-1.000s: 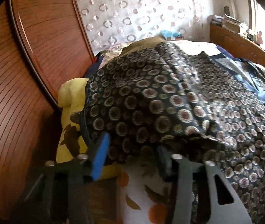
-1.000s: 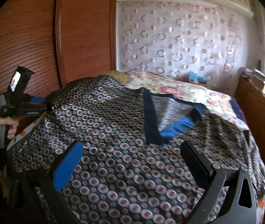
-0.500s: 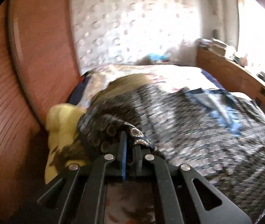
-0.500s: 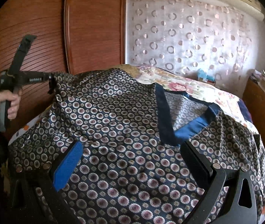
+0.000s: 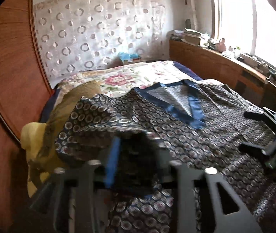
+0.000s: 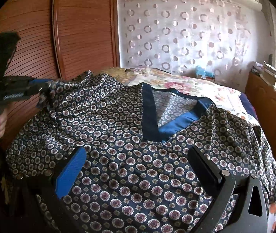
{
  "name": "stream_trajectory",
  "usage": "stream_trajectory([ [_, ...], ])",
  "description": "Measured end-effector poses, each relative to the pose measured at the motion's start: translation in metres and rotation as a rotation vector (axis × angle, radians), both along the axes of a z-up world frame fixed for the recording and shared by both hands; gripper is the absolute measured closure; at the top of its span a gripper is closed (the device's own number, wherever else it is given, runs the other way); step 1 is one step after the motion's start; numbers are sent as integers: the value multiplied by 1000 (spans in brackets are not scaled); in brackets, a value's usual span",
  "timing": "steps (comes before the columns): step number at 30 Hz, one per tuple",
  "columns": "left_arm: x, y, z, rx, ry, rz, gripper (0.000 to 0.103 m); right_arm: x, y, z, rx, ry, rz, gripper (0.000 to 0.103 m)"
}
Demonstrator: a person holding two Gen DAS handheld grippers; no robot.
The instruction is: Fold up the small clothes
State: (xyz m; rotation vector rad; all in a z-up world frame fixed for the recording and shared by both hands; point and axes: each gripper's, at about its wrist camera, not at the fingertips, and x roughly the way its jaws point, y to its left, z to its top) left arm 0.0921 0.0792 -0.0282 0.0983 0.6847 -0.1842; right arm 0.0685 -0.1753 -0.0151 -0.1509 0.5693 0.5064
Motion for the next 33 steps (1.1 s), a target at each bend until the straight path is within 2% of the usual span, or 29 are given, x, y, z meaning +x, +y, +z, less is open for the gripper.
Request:
stream_trajectory([
  [9, -41, 25, -12, -46, -4, 69, 25, 4, 4, 6, -5, 3, 25, 0],
  [15, -68, 47, -17, -80, -19, 123, 23, 12, 22, 16, -5, -2, 73, 0],
  [18, -81, 58, -23, -92, -25, 164, 22, 18, 42, 20, 1, -2, 135, 1],
  [26, -100, 86, -27, -108, -38, 234, 23, 40, 122, 21, 7, 56, 336, 18],
  [29, -108, 94, -29, -116, -47, 246, 23, 52, 155, 10, 4, 122, 401, 26],
  [33, -115, 101, -30, -121, -47, 262, 23, 64, 198, -13, -39, 184, 446, 30],
])
